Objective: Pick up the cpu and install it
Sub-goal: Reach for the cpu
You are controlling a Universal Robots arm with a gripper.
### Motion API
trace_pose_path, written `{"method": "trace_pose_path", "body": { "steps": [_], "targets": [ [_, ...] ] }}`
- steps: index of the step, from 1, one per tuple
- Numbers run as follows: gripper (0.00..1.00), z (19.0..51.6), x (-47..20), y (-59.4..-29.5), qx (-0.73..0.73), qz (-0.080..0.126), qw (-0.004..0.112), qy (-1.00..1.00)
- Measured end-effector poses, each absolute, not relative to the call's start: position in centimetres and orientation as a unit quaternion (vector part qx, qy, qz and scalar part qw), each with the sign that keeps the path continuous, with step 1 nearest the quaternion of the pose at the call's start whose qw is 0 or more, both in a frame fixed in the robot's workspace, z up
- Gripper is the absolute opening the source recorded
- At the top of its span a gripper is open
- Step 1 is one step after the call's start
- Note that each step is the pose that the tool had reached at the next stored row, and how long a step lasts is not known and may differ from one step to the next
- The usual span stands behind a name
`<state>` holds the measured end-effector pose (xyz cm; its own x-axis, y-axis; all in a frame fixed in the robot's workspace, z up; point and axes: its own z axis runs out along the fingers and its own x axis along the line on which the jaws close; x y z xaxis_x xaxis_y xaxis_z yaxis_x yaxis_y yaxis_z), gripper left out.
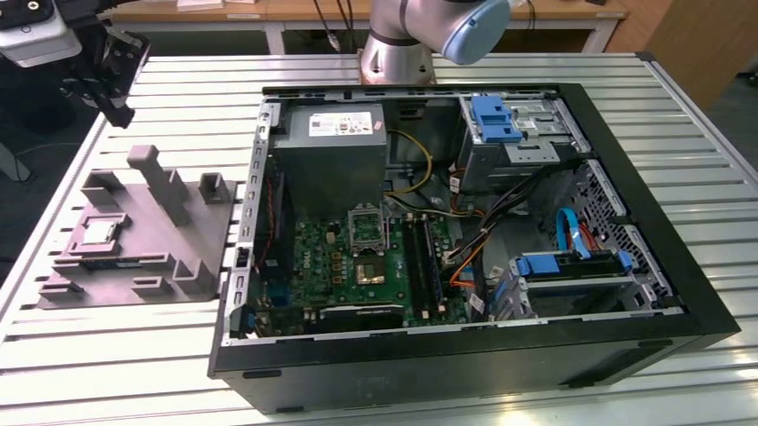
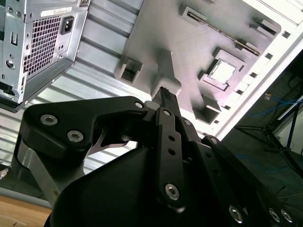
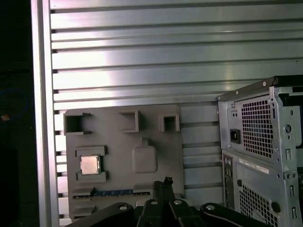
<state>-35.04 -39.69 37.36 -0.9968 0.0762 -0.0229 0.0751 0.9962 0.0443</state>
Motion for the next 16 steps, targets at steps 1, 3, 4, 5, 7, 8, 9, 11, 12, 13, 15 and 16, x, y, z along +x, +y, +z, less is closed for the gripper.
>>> {"method": "trace_pose_path", "body": {
  "steps": [1,3,4,5,7,8,9,11,12,13,15,16],
  "targets": [
    [0.11,37.36,-35.08,-39.69,0.038,0.022,0.012,0.999],
    [0.11,37.35,-35.16,-39.69,0.038,0.022,0.012,0.999],
    [0.11,37.35,-35.20,-39.69,0.038,0.022,0.012,0.999],
    [0.11,37.34,-35.24,-39.69,0.038,0.022,0.012,0.999],
    [0.11,37.34,-35.32,-39.69,0.038,0.022,0.012,0.999],
    [0.11,37.33,-35.36,-39.69,0.038,0.022,0.012,0.999],
    [0.11,37.33,-35.40,-39.69,0.038,0.022,0.012,0.999],
    [0.11,37.32,-35.48,-39.69,0.038,0.022,0.012,0.999],
    [0.11,37.32,-35.52,-39.69,0.038,0.022,0.012,0.999],
    [0.11,37.31,-35.56,-39.69,0.038,0.022,0.012,0.999],
    [0.11,37.31,-35.64,-39.69,0.038,0.022,0.012,0.999],
    [0.11,37.31,-35.68,-39.69,0.038,0.022,0.012,0.999]
  ]
}}
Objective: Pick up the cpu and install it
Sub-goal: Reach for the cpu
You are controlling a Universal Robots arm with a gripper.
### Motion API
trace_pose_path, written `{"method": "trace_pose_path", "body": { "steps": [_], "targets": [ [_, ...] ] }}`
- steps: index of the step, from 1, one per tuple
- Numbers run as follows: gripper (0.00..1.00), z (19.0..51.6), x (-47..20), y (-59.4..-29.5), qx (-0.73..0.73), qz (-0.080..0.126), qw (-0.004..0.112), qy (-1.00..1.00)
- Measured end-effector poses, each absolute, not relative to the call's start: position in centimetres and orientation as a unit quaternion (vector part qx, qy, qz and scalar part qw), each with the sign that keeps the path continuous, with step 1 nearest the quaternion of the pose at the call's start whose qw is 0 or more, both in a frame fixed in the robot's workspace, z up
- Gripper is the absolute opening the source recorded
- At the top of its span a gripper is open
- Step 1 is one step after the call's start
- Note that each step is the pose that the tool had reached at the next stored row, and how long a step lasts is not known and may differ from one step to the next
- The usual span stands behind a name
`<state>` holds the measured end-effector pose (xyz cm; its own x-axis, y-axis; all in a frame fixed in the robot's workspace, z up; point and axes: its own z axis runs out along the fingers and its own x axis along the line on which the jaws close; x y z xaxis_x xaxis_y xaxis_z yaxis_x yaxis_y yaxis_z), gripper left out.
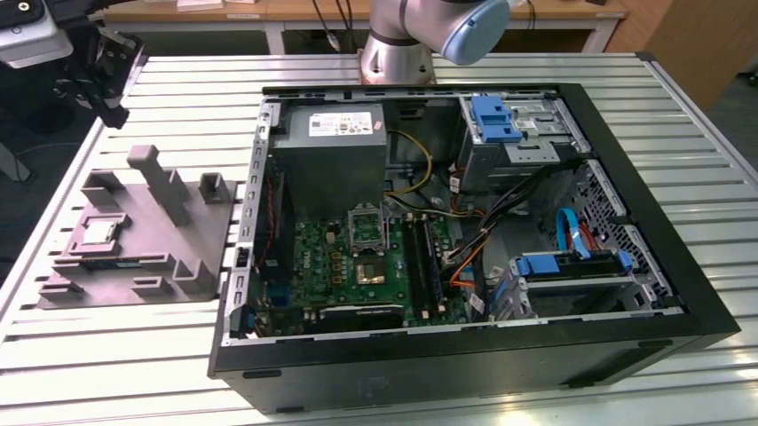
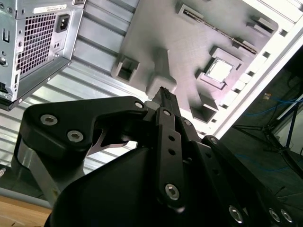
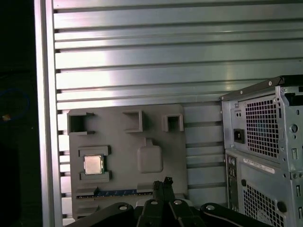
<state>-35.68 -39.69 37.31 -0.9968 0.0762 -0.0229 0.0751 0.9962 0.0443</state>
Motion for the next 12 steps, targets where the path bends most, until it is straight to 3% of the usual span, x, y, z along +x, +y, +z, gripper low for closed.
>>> {"method": "trace_pose_path", "body": {
  "steps": [12],
  "targets": [
    [0.11,37.26,-36.17,-39.69,0.038,0.022,0.012,0.999]
  ]
}}
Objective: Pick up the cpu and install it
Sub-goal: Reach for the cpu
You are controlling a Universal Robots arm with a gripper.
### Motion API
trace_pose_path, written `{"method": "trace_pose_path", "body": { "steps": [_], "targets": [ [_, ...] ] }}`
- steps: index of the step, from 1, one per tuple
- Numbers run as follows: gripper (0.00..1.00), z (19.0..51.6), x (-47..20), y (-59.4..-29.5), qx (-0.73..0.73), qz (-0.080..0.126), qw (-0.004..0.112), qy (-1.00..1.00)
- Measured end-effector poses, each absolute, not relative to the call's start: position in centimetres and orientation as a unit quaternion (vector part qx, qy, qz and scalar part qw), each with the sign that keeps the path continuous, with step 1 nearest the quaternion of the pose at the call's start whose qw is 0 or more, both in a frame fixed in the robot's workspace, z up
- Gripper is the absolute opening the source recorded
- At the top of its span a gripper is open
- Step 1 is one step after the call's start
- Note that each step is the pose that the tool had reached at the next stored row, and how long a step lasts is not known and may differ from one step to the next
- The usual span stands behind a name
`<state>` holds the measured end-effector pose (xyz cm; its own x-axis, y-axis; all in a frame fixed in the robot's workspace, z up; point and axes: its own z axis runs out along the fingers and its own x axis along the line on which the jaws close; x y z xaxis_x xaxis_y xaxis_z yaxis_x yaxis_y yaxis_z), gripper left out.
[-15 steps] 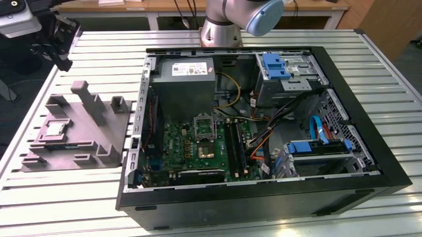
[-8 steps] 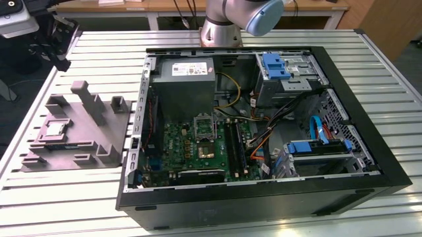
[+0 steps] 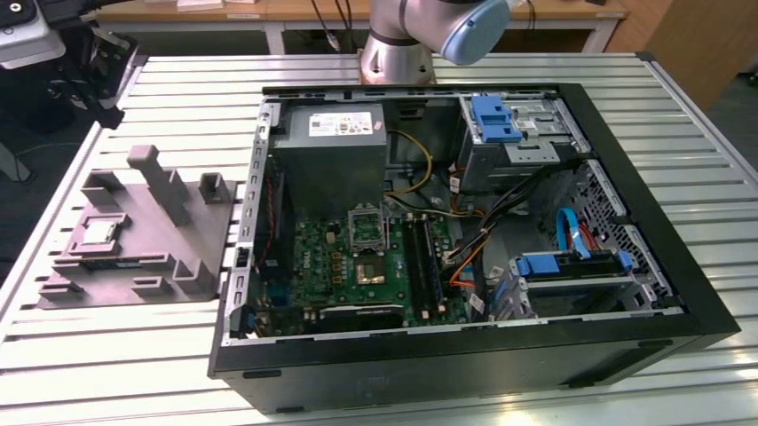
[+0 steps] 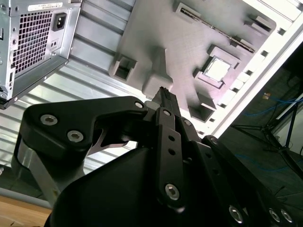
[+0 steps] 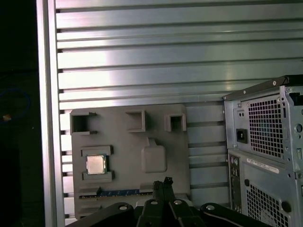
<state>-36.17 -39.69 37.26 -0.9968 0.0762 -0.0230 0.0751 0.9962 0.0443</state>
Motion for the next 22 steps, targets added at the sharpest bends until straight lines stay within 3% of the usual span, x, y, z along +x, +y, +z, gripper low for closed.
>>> {"method": "trace_pose_path", "body": {
  "steps": [22],
  "targets": [
    [0.11,37.17,-37.16,-39.69,0.038,0.022,0.012,0.999]
  ]
}}
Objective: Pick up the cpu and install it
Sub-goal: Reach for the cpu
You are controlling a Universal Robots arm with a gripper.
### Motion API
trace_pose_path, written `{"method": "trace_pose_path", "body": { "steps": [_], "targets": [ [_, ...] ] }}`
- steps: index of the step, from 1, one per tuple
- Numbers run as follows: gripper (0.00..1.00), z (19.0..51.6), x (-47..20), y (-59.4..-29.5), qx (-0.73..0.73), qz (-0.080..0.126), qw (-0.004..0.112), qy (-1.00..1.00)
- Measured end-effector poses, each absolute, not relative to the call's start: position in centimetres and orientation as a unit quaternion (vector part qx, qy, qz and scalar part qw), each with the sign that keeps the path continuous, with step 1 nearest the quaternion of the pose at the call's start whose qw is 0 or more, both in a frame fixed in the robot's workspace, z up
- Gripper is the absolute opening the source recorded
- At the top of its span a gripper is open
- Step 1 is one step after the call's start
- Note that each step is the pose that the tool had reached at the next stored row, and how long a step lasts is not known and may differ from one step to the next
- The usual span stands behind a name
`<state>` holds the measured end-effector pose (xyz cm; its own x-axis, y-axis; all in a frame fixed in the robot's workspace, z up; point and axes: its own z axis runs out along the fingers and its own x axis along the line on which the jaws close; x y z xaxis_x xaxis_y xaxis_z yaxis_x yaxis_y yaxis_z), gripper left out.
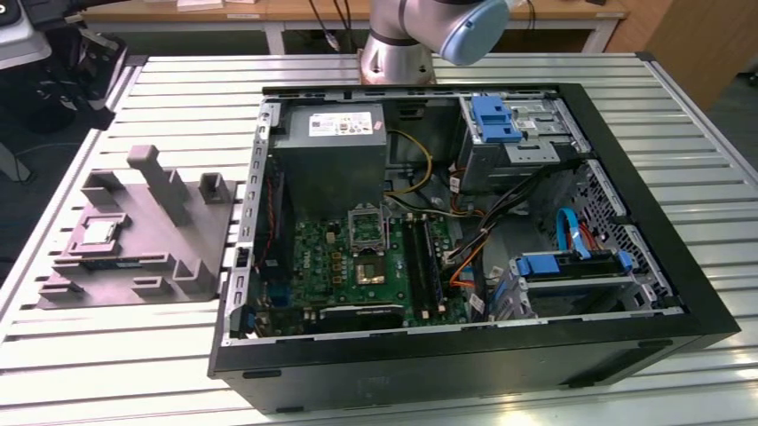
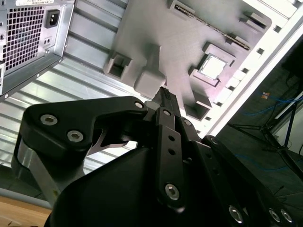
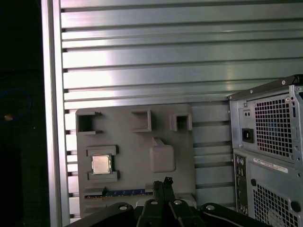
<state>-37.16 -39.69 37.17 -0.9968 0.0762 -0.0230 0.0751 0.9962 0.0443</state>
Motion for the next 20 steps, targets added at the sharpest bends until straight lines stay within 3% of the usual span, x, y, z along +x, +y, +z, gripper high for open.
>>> {"method": "trace_pose_path", "body": {
  "steps": [20],
  "targets": [
    [0.11,37.0,-38.7,-39.7,0.038,0.022,0.012,0.999]
  ]
}}
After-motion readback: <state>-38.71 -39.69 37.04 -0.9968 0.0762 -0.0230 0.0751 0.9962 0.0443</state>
